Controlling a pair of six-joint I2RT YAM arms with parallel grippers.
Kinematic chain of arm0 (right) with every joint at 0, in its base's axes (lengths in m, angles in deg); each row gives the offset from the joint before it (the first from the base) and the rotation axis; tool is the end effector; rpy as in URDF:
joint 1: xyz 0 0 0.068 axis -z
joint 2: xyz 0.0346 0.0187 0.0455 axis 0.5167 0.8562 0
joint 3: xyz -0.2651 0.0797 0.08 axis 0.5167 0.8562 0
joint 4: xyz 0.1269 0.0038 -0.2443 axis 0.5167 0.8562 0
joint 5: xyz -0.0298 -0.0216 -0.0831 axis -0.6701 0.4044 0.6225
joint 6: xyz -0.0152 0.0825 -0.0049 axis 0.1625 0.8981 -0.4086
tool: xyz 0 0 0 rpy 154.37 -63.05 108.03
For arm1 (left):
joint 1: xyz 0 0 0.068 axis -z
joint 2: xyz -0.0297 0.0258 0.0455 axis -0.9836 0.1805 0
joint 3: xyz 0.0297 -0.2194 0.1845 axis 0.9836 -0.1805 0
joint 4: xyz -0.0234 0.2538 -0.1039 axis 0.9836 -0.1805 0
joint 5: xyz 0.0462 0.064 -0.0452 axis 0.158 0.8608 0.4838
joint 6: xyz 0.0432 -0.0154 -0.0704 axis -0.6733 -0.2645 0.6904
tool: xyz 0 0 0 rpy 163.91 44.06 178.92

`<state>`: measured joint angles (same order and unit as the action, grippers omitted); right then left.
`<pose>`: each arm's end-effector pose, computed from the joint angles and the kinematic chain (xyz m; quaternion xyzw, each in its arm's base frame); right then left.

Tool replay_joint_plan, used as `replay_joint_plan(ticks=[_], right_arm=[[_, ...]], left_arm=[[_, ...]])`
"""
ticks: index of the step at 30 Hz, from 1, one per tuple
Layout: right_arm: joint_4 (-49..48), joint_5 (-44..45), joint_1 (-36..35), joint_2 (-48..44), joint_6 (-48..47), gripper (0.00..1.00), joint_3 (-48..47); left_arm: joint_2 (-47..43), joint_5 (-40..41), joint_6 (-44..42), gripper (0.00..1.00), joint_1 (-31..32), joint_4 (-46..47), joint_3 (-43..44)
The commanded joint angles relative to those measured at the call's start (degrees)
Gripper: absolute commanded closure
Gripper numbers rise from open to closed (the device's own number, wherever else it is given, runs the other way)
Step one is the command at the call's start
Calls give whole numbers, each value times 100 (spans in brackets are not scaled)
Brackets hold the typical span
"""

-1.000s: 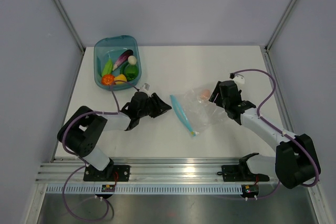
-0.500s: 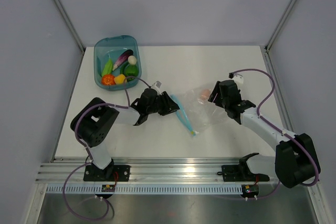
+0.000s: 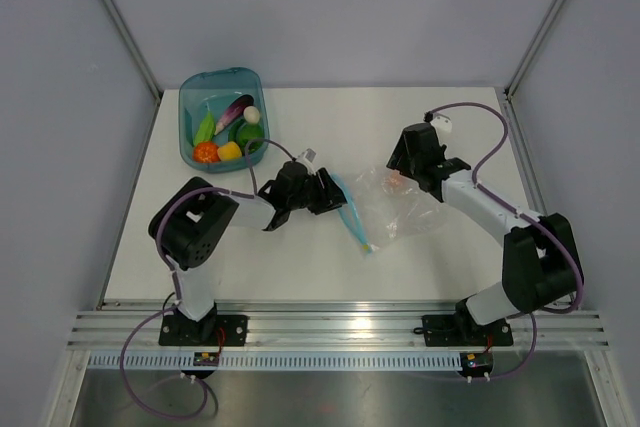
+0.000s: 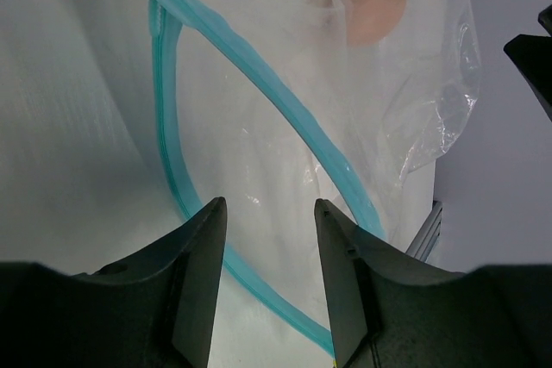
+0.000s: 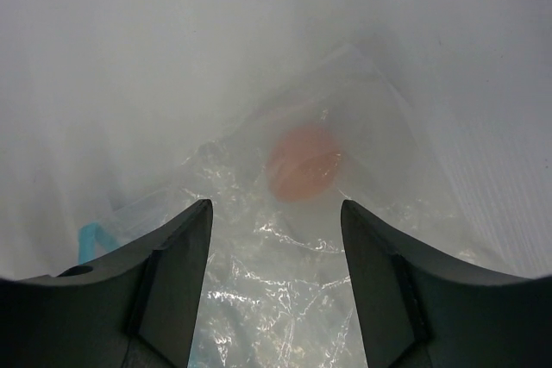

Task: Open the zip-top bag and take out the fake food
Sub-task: Pick up the food from the zipper food storage bag.

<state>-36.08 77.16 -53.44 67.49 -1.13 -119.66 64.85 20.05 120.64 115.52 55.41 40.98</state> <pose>0.3413 0.1148 0.2334 0.1546 0.8844 0.0645 0.4356 0.3150 -0.2561 0.1171 -0.0765 0.8536 -0.4523 0.2469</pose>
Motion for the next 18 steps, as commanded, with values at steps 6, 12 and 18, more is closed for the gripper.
replay_joint_plan(ticks=[6,12,18], right_arm=[[-69,755,70,669,-51,33,-653],[-139,791,220,1143,-87,33,-908],[-245,265,396,1574,19,34,-934]], left_arm=[[71,-156,-109,51,55,476,146],[62,-182,-74,52,73,582,111],[0,-217,-57,52,99,678,50]])
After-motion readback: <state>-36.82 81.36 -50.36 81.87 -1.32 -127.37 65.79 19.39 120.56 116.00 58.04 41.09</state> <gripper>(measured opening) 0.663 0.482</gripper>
